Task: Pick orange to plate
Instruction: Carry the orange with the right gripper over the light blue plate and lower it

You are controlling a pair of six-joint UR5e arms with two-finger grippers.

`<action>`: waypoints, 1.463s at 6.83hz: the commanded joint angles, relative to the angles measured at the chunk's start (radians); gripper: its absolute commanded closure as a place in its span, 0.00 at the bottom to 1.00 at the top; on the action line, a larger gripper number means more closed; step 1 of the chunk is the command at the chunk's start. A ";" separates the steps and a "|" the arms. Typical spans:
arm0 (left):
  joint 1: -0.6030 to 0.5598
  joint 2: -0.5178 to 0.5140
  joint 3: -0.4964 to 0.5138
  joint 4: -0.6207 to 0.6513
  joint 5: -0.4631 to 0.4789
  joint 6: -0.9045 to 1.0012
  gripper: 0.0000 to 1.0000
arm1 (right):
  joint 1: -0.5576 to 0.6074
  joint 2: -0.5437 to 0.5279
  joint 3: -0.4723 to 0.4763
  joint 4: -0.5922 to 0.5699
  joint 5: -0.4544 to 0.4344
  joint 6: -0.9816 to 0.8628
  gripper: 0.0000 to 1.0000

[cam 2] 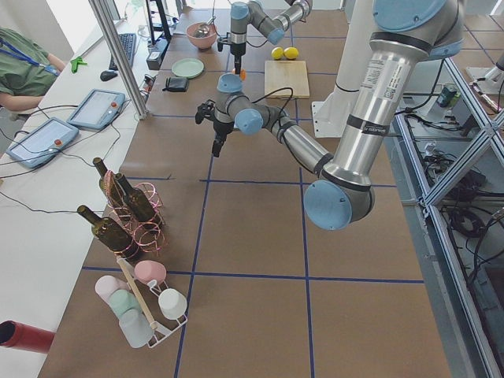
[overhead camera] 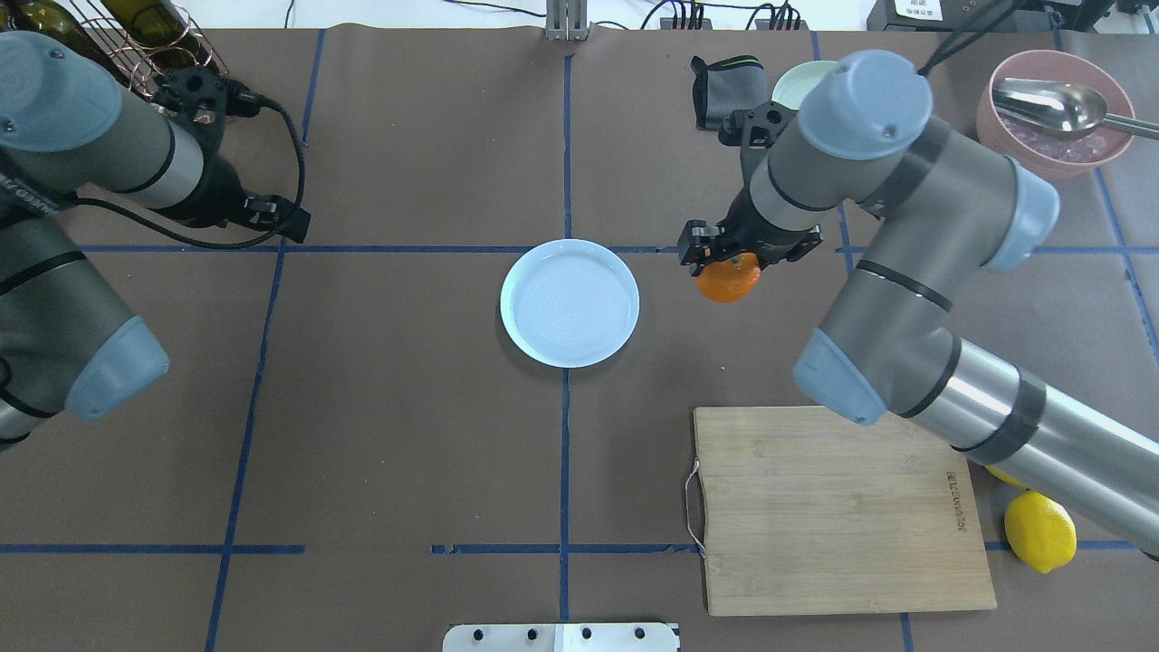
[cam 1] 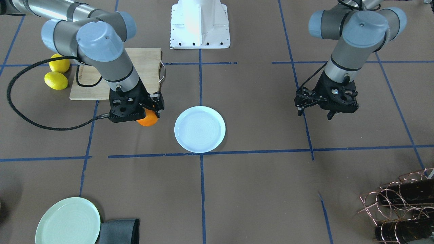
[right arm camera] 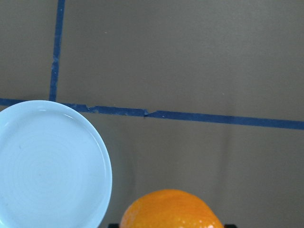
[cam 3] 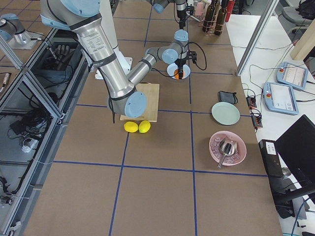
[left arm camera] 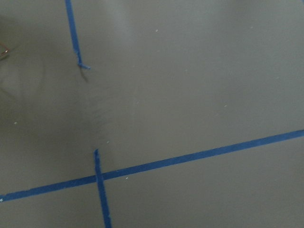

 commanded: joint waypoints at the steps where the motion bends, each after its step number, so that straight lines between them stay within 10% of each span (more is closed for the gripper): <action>1: -0.064 0.053 -0.021 0.016 -0.008 0.055 0.00 | -0.049 0.170 -0.193 -0.004 -0.051 0.004 1.00; 6: -0.320 0.106 -0.002 0.160 -0.068 0.434 0.00 | -0.150 0.276 -0.384 0.080 -0.132 0.045 1.00; 7: -0.351 0.123 0.001 0.160 -0.068 0.479 0.00 | -0.150 0.282 -0.390 0.094 -0.132 0.059 0.09; 10: -0.400 0.169 0.002 0.160 -0.068 0.566 0.00 | -0.139 0.281 -0.354 0.105 -0.126 0.048 0.00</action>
